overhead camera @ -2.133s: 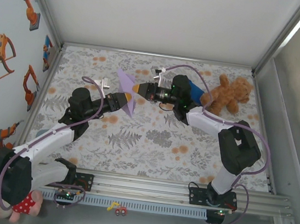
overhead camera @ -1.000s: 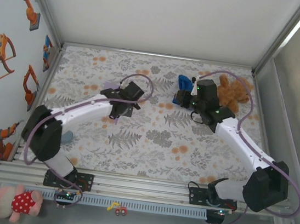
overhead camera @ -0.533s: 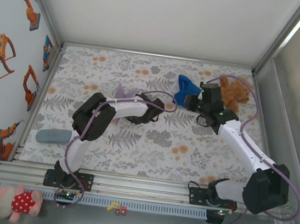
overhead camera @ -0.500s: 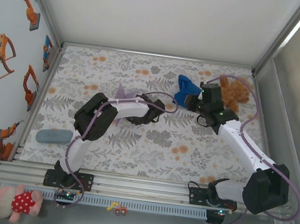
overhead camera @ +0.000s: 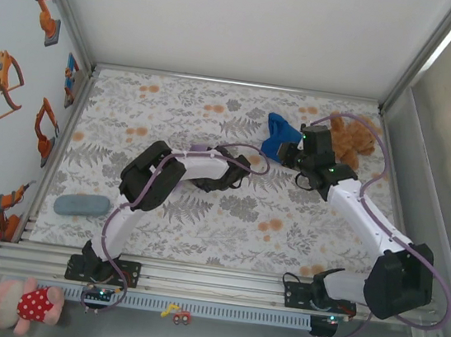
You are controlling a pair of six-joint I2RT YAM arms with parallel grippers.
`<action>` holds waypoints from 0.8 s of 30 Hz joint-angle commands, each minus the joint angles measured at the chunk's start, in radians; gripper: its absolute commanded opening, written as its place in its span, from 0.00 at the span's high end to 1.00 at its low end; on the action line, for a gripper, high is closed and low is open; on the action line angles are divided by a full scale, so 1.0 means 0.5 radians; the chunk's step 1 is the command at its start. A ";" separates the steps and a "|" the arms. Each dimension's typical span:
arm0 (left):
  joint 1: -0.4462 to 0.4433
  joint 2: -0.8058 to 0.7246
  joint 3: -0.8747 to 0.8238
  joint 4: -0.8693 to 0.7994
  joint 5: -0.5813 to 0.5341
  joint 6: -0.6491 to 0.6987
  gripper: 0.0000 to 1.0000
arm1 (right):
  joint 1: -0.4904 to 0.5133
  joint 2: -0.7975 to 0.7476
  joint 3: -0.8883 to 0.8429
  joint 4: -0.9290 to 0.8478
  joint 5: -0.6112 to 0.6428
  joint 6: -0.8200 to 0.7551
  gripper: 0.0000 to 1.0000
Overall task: Fold a paper plane with a square sheet of paper (pick it up from the middle)
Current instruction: Turn over the paper at the center of the table.
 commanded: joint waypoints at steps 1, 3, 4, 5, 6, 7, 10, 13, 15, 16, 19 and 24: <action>-0.017 -0.051 -0.013 0.132 0.196 -0.016 0.78 | -0.012 0.016 -0.010 -0.018 -0.012 0.032 0.71; -0.021 -0.092 -0.023 0.165 0.246 -0.015 0.76 | -0.014 0.020 -0.008 -0.017 -0.014 0.039 0.72; -0.025 -0.113 -0.030 0.181 0.275 -0.014 0.75 | -0.013 0.018 -0.009 -0.015 -0.017 0.044 0.72; -0.026 -0.138 -0.035 0.197 0.304 -0.013 0.75 | -0.015 0.022 -0.007 -0.014 -0.015 0.047 0.72; -0.030 -0.167 -0.041 0.215 0.337 -0.016 0.74 | -0.014 0.024 -0.007 -0.014 -0.014 0.050 0.72; -0.036 -0.198 -0.048 0.233 0.379 -0.019 0.73 | -0.012 0.025 -0.005 -0.014 -0.013 0.057 0.72; -0.056 -0.286 -0.078 0.297 0.516 -0.039 0.70 | -0.016 0.027 -0.001 -0.016 -0.006 0.069 0.72; -0.091 -0.393 -0.142 0.388 0.702 -0.074 0.68 | -0.018 0.035 -0.002 -0.020 0.017 0.089 0.71; -0.123 -0.472 -0.194 0.442 0.824 -0.108 0.66 | -0.016 0.039 0.000 -0.031 0.037 0.103 0.70; -0.132 -0.518 -0.229 0.478 0.884 -0.119 0.65 | -0.018 0.040 0.001 -0.034 0.049 0.110 0.69; -0.140 -0.697 -0.352 0.556 1.084 -0.202 0.63 | -0.018 0.040 -0.004 -0.041 0.080 0.134 0.65; -0.119 -1.050 -0.601 0.690 1.255 -0.278 0.56 | -0.018 0.054 -0.011 -0.018 0.059 0.162 0.60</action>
